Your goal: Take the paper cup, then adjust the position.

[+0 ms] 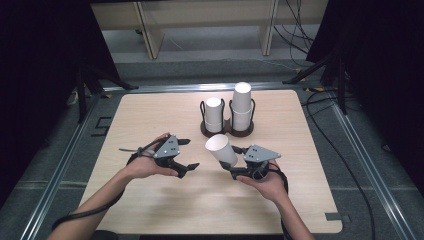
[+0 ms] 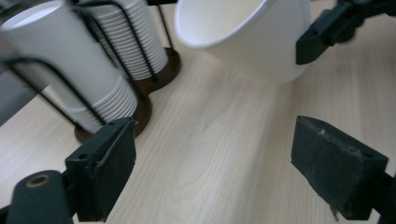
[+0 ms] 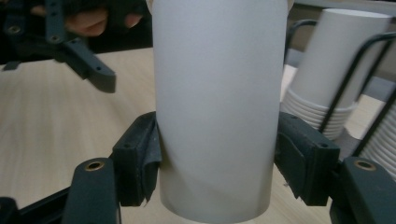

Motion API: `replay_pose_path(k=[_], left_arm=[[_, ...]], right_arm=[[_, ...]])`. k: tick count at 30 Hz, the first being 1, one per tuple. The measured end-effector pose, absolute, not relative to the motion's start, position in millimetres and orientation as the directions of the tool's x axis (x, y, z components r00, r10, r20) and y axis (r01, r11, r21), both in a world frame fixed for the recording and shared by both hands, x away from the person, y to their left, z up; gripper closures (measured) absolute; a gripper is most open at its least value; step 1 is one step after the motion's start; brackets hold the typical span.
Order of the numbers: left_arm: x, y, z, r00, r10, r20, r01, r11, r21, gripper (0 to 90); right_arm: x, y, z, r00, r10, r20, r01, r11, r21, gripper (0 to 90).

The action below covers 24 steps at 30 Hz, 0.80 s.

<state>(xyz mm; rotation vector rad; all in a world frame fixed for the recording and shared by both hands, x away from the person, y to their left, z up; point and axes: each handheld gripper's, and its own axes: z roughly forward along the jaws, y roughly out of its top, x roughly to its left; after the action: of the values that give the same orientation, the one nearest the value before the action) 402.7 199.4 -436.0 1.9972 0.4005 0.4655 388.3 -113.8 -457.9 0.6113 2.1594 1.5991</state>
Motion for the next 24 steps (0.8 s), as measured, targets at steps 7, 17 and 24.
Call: replay_pose_path(k=[7, 17, 24], left_arm=[[391, 209, -457, 0.759, 0.644, 0.094, 0.144, -0.308, 0.94, 14.1], [387, 208, -468, 0.733, 0.677, 0.062, 0.185, -0.286, 0.94, 14.4], [390, 209, -461, 0.704, 0.71, 0.017, 0.208, -0.229, 0.951, 14.3]], right_arm=[[385, -129, -460, -0.717, 0.697, -0.001, 0.136, 0.142, 0.98, 35.2], [382, -137, -456, -0.662, 0.748, 0.044, 0.129, 0.056, 0.99, 35.4], [383, -136, -456, -0.646, 0.763, 0.015, 0.112, 0.075, 0.991, 35.4]])
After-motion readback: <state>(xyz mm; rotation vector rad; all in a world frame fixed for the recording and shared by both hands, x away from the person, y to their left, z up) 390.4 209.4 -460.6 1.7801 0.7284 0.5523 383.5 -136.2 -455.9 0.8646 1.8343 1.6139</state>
